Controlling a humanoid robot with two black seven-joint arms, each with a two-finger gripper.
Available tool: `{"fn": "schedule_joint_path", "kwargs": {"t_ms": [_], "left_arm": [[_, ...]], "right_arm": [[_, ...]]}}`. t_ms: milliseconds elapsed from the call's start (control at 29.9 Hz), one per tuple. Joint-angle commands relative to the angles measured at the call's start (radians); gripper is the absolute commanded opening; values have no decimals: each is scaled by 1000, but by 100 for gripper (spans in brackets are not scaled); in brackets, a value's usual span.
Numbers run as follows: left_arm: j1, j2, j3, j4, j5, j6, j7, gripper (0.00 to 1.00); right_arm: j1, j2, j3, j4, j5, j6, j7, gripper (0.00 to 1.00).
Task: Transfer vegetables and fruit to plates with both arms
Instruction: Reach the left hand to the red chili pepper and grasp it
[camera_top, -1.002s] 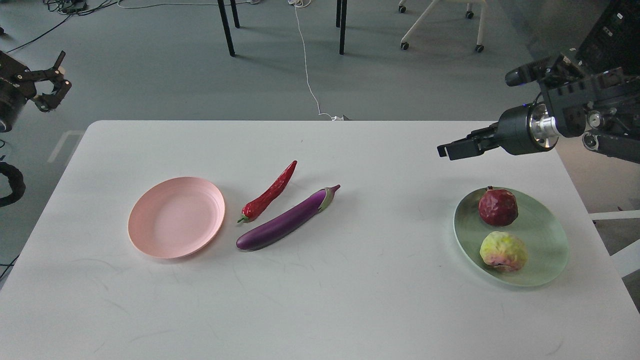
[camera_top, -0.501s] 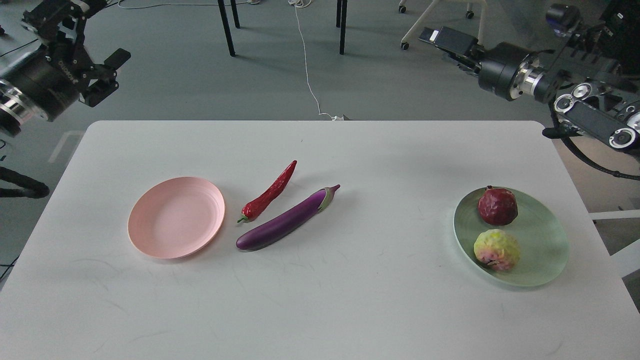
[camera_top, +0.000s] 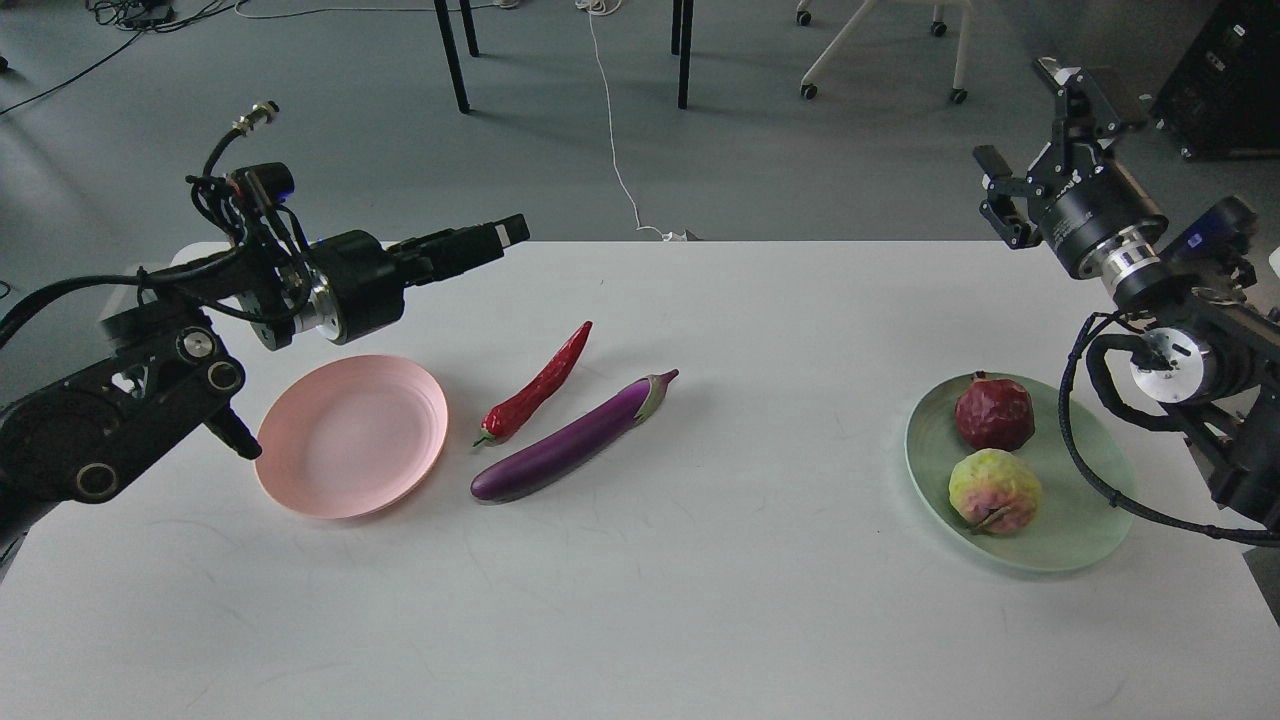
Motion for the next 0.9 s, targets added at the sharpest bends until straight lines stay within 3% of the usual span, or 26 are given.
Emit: {"fn": "schedule_joint_path", "kwargs": {"t_ms": [0,167,301,468,735,835,869], "left_arm": [[-11,-1,100,-10,182,46,2,93],[-20,-63,200,18,524,83,5,90],[-28,-129,220,128,584,84,5,88],[-28,-152,260,201,584,87,6,72],[-26,-186,278,282,588,104,16,60],[-23,-197,281,317,588,136,10,47],[-22,-197,284,319,586,153,5,38]], "right_arm": [[-72,-2,55,5,60,98,0,99],[-114,6,105,12,60,112,0,99],[-114,9,106,16,61,112,0,99],[-114,9,108,24,61,110,0,99],[-115,13,106,27,60,110,0,99],[-117,21,106,38,60,107,0,99],[-117,21,106,44,61,107,0,99]]}}
